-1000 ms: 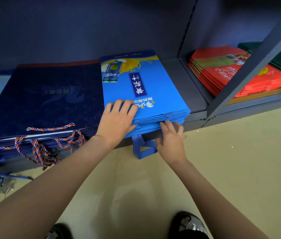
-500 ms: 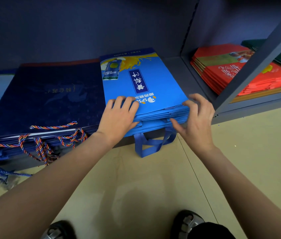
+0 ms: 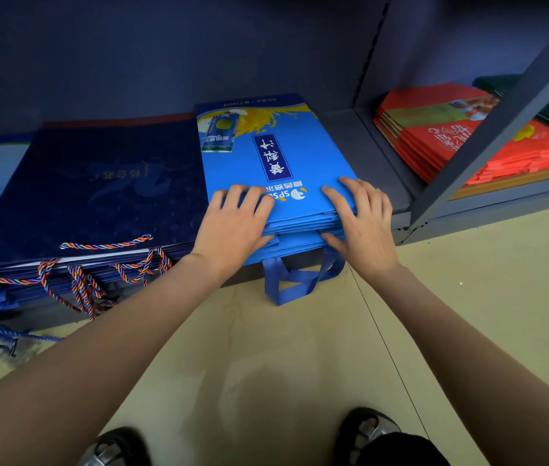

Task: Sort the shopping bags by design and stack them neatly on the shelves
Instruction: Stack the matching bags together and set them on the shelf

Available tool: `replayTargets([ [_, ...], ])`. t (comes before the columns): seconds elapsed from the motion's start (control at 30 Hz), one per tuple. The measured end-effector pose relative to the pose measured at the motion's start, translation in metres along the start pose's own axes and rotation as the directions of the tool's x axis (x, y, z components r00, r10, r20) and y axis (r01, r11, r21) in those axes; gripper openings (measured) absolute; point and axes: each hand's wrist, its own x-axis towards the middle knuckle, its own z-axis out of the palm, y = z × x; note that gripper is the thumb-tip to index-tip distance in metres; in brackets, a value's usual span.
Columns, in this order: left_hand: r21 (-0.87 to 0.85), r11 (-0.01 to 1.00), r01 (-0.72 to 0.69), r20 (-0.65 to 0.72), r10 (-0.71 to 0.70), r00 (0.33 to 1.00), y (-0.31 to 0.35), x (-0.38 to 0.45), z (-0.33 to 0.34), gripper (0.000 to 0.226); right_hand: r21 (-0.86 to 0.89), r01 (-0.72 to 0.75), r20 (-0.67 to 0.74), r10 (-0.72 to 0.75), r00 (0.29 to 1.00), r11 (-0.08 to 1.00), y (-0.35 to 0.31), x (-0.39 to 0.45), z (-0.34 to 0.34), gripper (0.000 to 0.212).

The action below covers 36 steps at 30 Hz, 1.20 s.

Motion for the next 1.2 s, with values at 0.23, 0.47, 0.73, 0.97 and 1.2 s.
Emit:
replayTargets([
  [0.23, 0.004, 1.000, 0.014, 0.023, -0.014, 1.000, 0.007, -0.004, 0.005, 0.063, -0.013, -0.265, -0.024, 0.265, 0.964, 0.964, -0.027, -0.003, 0.019, 0.075],
  [0.47, -0.104, 0.994, 0.019, 0.040, -0.015, 0.999, 0.002, -0.017, 0.022, 0.085, 0.042, -0.084, 0.072, 0.081, 0.994, 0.996, 0.002, -0.004, 0.011, 0.074],
  [0.73, -0.166, 0.970, 0.176, 0.306, -0.119, 0.945, 0.005, -0.008, 0.006, 0.094, 0.013, 0.082, 0.383, -0.081, 0.920, 0.997, 0.016, 0.033, -0.020, 0.088],
  [0.97, 0.006, 0.992, 0.123, 0.319, -0.118, 0.940, 0.007, -0.010, 0.004, 0.110, -0.043, 0.069, 0.218, -0.058, 0.974, 0.997, 0.012, 0.027, -0.022, 0.083],
  [1.2, -0.110, 0.986, 0.122, 0.388, -0.071, 0.919, 0.000, -0.008, 0.003, 0.098, -0.096, 0.153, 0.496, -0.086, 0.864, 0.984, -0.004, 0.044, -0.013, 0.112],
])
